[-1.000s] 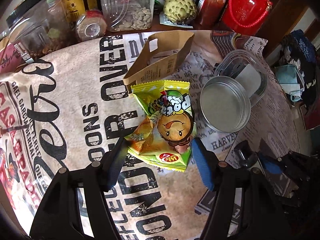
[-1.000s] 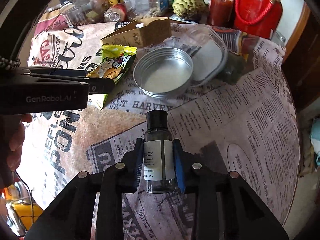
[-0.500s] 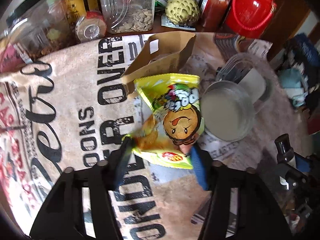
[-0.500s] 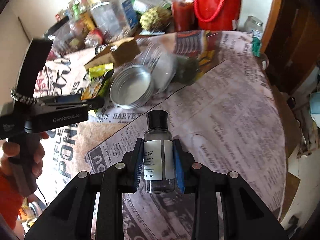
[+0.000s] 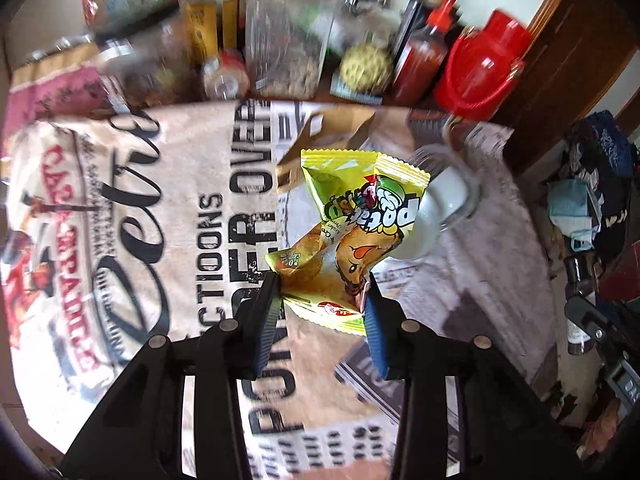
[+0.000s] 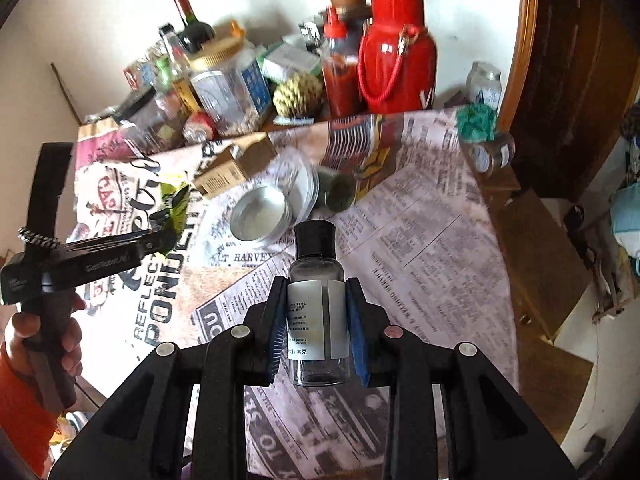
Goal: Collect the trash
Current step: 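Lift the snack bag and clear bottle and carry them down over the bucket, then open both tools to drop the snack bag and bottle into the bucket, then raise both tools back up toward the table, then grasp the silver tin lid with the left tool while the right tool grasps the clear plastic container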
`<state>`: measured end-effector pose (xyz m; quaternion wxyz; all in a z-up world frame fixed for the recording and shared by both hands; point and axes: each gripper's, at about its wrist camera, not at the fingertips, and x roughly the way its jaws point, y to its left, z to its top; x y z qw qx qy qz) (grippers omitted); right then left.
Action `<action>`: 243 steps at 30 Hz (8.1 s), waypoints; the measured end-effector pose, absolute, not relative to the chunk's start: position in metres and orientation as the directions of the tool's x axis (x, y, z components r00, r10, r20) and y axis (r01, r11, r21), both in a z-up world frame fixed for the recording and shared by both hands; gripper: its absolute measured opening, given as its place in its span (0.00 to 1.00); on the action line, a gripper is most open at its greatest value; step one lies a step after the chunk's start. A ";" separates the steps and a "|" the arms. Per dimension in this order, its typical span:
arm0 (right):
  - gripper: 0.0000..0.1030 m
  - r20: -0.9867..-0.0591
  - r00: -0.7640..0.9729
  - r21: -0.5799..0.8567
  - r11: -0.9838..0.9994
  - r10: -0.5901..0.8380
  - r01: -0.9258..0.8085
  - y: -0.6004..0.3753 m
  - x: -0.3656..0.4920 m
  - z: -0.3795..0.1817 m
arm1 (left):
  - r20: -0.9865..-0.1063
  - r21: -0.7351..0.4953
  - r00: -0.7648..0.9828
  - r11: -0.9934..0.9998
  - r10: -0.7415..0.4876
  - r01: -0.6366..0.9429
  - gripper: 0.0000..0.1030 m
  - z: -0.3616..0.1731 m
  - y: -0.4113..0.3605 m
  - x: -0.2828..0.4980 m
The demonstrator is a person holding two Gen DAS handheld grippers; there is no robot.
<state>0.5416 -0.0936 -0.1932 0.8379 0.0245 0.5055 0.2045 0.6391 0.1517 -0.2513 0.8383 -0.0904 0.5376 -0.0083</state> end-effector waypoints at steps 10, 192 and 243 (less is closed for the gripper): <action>0.25 -0.735 0.512 0.238 0.876 0.445 -0.419 -0.142 0.507 -0.124 | -0.765 -0.207 0.641 0.964 -0.051 -0.170 0.38 -0.140 0.114 0.550; 0.49 -0.515 0.704 0.215 0.868 0.489 -0.447 -0.177 0.422 -0.013 | -0.658 -0.138 0.752 0.975 0.039 -0.172 0.61 -0.036 0.035 0.440; 0.38 -0.836 0.334 0.434 0.897 0.436 -0.084 -0.050 0.638 -0.262 | -0.923 -0.243 0.296 0.969 -0.245 0.047 0.02 -0.328 0.118 0.741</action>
